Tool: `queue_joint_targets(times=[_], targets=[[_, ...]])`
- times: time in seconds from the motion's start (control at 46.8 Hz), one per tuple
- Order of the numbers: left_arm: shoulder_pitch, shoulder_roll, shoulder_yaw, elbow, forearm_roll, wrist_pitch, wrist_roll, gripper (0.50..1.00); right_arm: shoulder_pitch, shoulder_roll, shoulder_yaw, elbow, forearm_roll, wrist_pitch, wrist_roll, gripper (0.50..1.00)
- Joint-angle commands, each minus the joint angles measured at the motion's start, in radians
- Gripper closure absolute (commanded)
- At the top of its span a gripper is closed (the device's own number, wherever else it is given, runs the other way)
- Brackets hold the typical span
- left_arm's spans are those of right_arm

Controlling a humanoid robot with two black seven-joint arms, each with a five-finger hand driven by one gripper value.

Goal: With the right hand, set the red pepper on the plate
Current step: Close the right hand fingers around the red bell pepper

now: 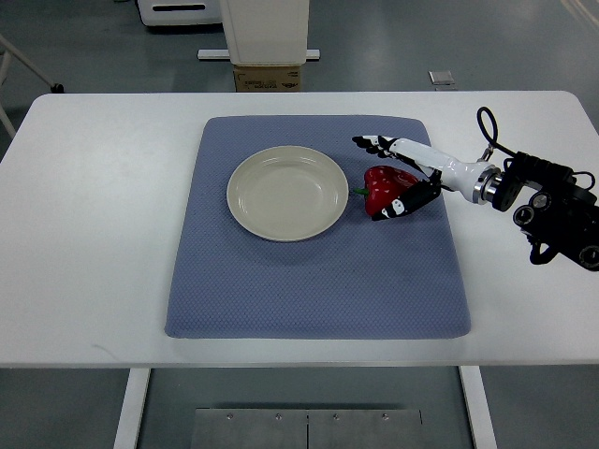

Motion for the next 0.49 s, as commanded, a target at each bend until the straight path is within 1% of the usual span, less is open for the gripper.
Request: queue_joint_targets(times=[0.0, 0.192, 0.278, 0.47], targets=[[0.000, 0.000, 0.000, 0.000, 0.001, 0.000, 0.001, 0.500, 0.000, 0.004, -0.018, -0.007, 0.000, -0.018, 0.000, 0.513], [0.000, 0.000, 0.000, 0.000, 0.001, 0.000, 0.000, 0.500, 0.000, 0.016, -0.041, -0.036, 0.000, -0.035, 0.000, 0.521], [0.000, 0.000, 0.000, 0.000, 0.001, 0.000, 0.001, 0.500, 0.000, 0.024, -0.041, -0.057, 0.000, -0.036, 0.000, 0.544], [0.000, 0.000, 0.000, 0.000, -0.001, 0.000, 0.001, 0.500, 0.000, 0.044, -0.041, -0.105, 0.000, -0.036, 0.000, 0.574]])
